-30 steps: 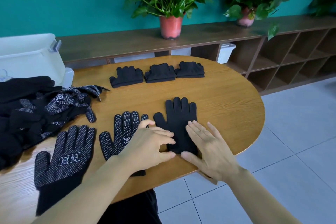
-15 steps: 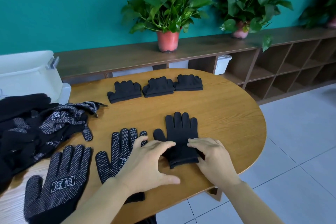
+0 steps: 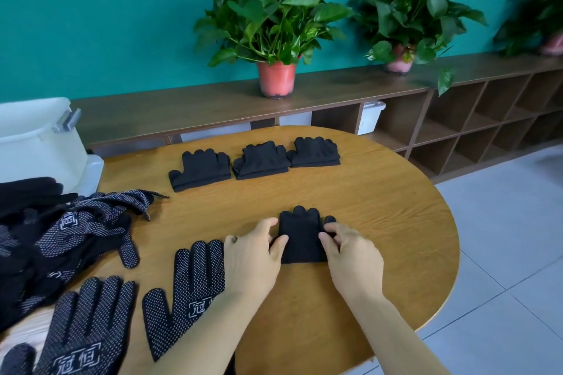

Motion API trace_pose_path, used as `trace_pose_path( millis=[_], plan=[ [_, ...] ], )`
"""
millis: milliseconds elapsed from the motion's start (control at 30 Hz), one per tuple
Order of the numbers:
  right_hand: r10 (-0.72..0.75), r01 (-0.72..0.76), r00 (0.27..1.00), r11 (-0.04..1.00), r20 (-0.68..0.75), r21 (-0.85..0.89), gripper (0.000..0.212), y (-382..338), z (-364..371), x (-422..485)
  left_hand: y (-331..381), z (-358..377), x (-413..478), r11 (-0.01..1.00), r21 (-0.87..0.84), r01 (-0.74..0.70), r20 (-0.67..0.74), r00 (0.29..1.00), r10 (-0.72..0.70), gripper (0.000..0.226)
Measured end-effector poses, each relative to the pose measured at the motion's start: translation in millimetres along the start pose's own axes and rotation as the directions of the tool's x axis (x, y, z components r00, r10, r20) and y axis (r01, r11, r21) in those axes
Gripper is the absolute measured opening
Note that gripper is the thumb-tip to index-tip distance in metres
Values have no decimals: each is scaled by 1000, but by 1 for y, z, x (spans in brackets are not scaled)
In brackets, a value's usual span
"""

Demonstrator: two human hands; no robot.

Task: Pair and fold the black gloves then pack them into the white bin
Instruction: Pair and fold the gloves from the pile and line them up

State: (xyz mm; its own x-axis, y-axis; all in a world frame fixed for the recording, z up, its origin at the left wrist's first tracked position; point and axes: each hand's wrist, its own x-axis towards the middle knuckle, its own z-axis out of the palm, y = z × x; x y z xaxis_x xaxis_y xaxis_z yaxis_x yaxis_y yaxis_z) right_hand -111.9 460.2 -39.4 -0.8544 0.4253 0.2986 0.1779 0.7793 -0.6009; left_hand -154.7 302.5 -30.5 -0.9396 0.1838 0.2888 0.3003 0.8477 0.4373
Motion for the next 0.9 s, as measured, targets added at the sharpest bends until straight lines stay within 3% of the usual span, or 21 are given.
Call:
trace_pose_path(
  millis=[200,267,300,333,400,467,533,733,900],
  plan=[
    [-119,91,983,978,-142,-188,11,2,10,0,7,-3,3,988,149,-24,20,1000,21,36],
    [-233,192,941,965,-244,-180,9,4,4,-4,5,-8,0,983,151,-102,-12,994,105,33],
    [-293,250,922,950,-252,-189,17,5,1,-7,4,-11,-3,976,134,-173,-61,981,183,32],
    [-355,312,909,927,-217,-208,28,5,-2,-12,4,-16,-6,958,127,-257,-71,961,267,36],
    [-473,438,875,865,-107,-243,41,7,-3,-22,5,-26,-17,910,143,-389,147,918,369,53],
    [-520,513,853,818,47,-258,47,11,1,-27,4,-27,-25,878,160,-451,422,835,352,60],
    [-471,506,862,820,186,-267,55,13,3,-23,2,-26,-24,858,202,-472,547,781,301,61],
    [-386,497,820,847,423,-191,95,10,3,15,-3,-13,11,864,226,-449,619,751,228,61],
    [-380,475,838,861,392,-180,83,9,16,44,-7,1,38,869,239,-432,595,773,220,61]
  ],
)
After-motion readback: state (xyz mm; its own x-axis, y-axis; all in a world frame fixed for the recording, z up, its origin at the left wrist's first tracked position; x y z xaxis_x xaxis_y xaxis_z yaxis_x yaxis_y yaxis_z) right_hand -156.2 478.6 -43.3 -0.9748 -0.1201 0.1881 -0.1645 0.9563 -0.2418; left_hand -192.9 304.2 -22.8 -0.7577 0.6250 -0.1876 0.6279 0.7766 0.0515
